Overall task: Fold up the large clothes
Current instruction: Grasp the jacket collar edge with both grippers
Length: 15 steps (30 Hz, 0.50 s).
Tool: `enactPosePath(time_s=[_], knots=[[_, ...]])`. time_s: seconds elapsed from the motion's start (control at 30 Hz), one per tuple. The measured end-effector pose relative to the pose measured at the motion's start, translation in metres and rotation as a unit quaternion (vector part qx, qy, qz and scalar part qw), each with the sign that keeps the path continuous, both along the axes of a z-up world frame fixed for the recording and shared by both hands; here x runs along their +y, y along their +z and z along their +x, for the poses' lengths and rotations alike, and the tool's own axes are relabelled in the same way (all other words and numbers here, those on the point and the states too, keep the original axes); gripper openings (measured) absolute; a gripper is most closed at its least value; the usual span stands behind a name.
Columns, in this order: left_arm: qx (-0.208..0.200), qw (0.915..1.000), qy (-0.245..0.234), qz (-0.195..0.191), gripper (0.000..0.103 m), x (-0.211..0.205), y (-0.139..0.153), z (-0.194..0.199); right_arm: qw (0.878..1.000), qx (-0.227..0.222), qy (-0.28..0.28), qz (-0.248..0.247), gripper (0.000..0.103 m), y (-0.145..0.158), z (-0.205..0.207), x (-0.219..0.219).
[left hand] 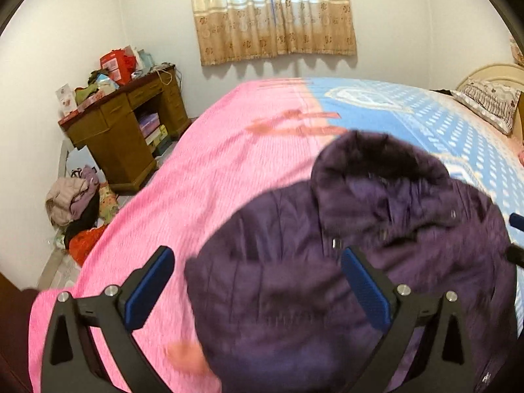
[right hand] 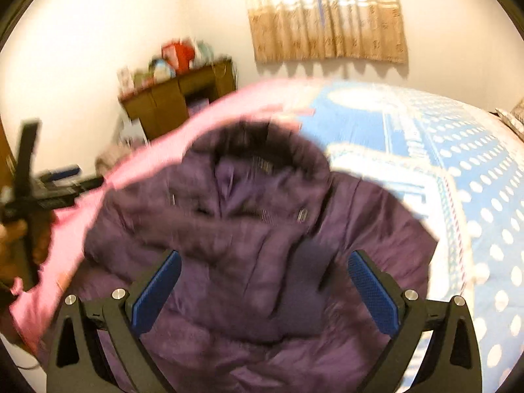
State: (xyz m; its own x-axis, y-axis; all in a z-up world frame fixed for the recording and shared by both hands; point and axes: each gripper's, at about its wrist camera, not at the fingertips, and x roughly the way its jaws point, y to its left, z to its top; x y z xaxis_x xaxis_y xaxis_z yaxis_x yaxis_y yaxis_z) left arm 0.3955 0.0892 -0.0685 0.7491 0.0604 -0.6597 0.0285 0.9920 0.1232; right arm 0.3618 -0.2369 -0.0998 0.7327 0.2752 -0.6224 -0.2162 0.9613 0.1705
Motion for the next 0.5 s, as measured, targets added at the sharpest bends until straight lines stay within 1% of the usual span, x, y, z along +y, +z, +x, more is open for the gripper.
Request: enactPosePath(time_s=[0.07, 0.17, 0.3, 0.4, 0.47, 0.5], knots=[[-0.002, 1.0, -0.002, 0.007, 0.103, -0.007, 0.002, 0.016, 1.0, 0.0, -0.014, -0.008, 0.102, 0.01, 0.018, -0.008], [0.007, 0.9999, -0.007, 0.013, 0.103, -0.02, -0.001, 0.043, 1.0, 0.012, -0.019, -0.021, 0.102, 0.017, 0.055, -0.011], [0.026, 0.9993, -0.025, -0.012, 0.103, -0.033, -0.011, 0.084, 0.998, 0.023, -0.014, -0.057, 0.102, 0.015, 0.109, -0.006], [0.037, 0.9982, -0.036, -0.028, 0.103, -0.042, -0.018, 0.108, 0.997, 0.037, -0.011, -0.059, 0.101, 0.009, 0.142, -0.006], [0.043, 0.9977, -0.046, -0.027, 0.103, -0.054, -0.022, 0.125, 0.997, 0.043, -0.009, -0.062, 0.099, 0.003, 0.165, -0.003], [0.044, 0.9975, -0.05, -0.023, 0.103, -0.057, -0.024, 0.13, 0.997, 0.045, -0.007, -0.062, 0.091, 0.001, 0.172, -0.002]])
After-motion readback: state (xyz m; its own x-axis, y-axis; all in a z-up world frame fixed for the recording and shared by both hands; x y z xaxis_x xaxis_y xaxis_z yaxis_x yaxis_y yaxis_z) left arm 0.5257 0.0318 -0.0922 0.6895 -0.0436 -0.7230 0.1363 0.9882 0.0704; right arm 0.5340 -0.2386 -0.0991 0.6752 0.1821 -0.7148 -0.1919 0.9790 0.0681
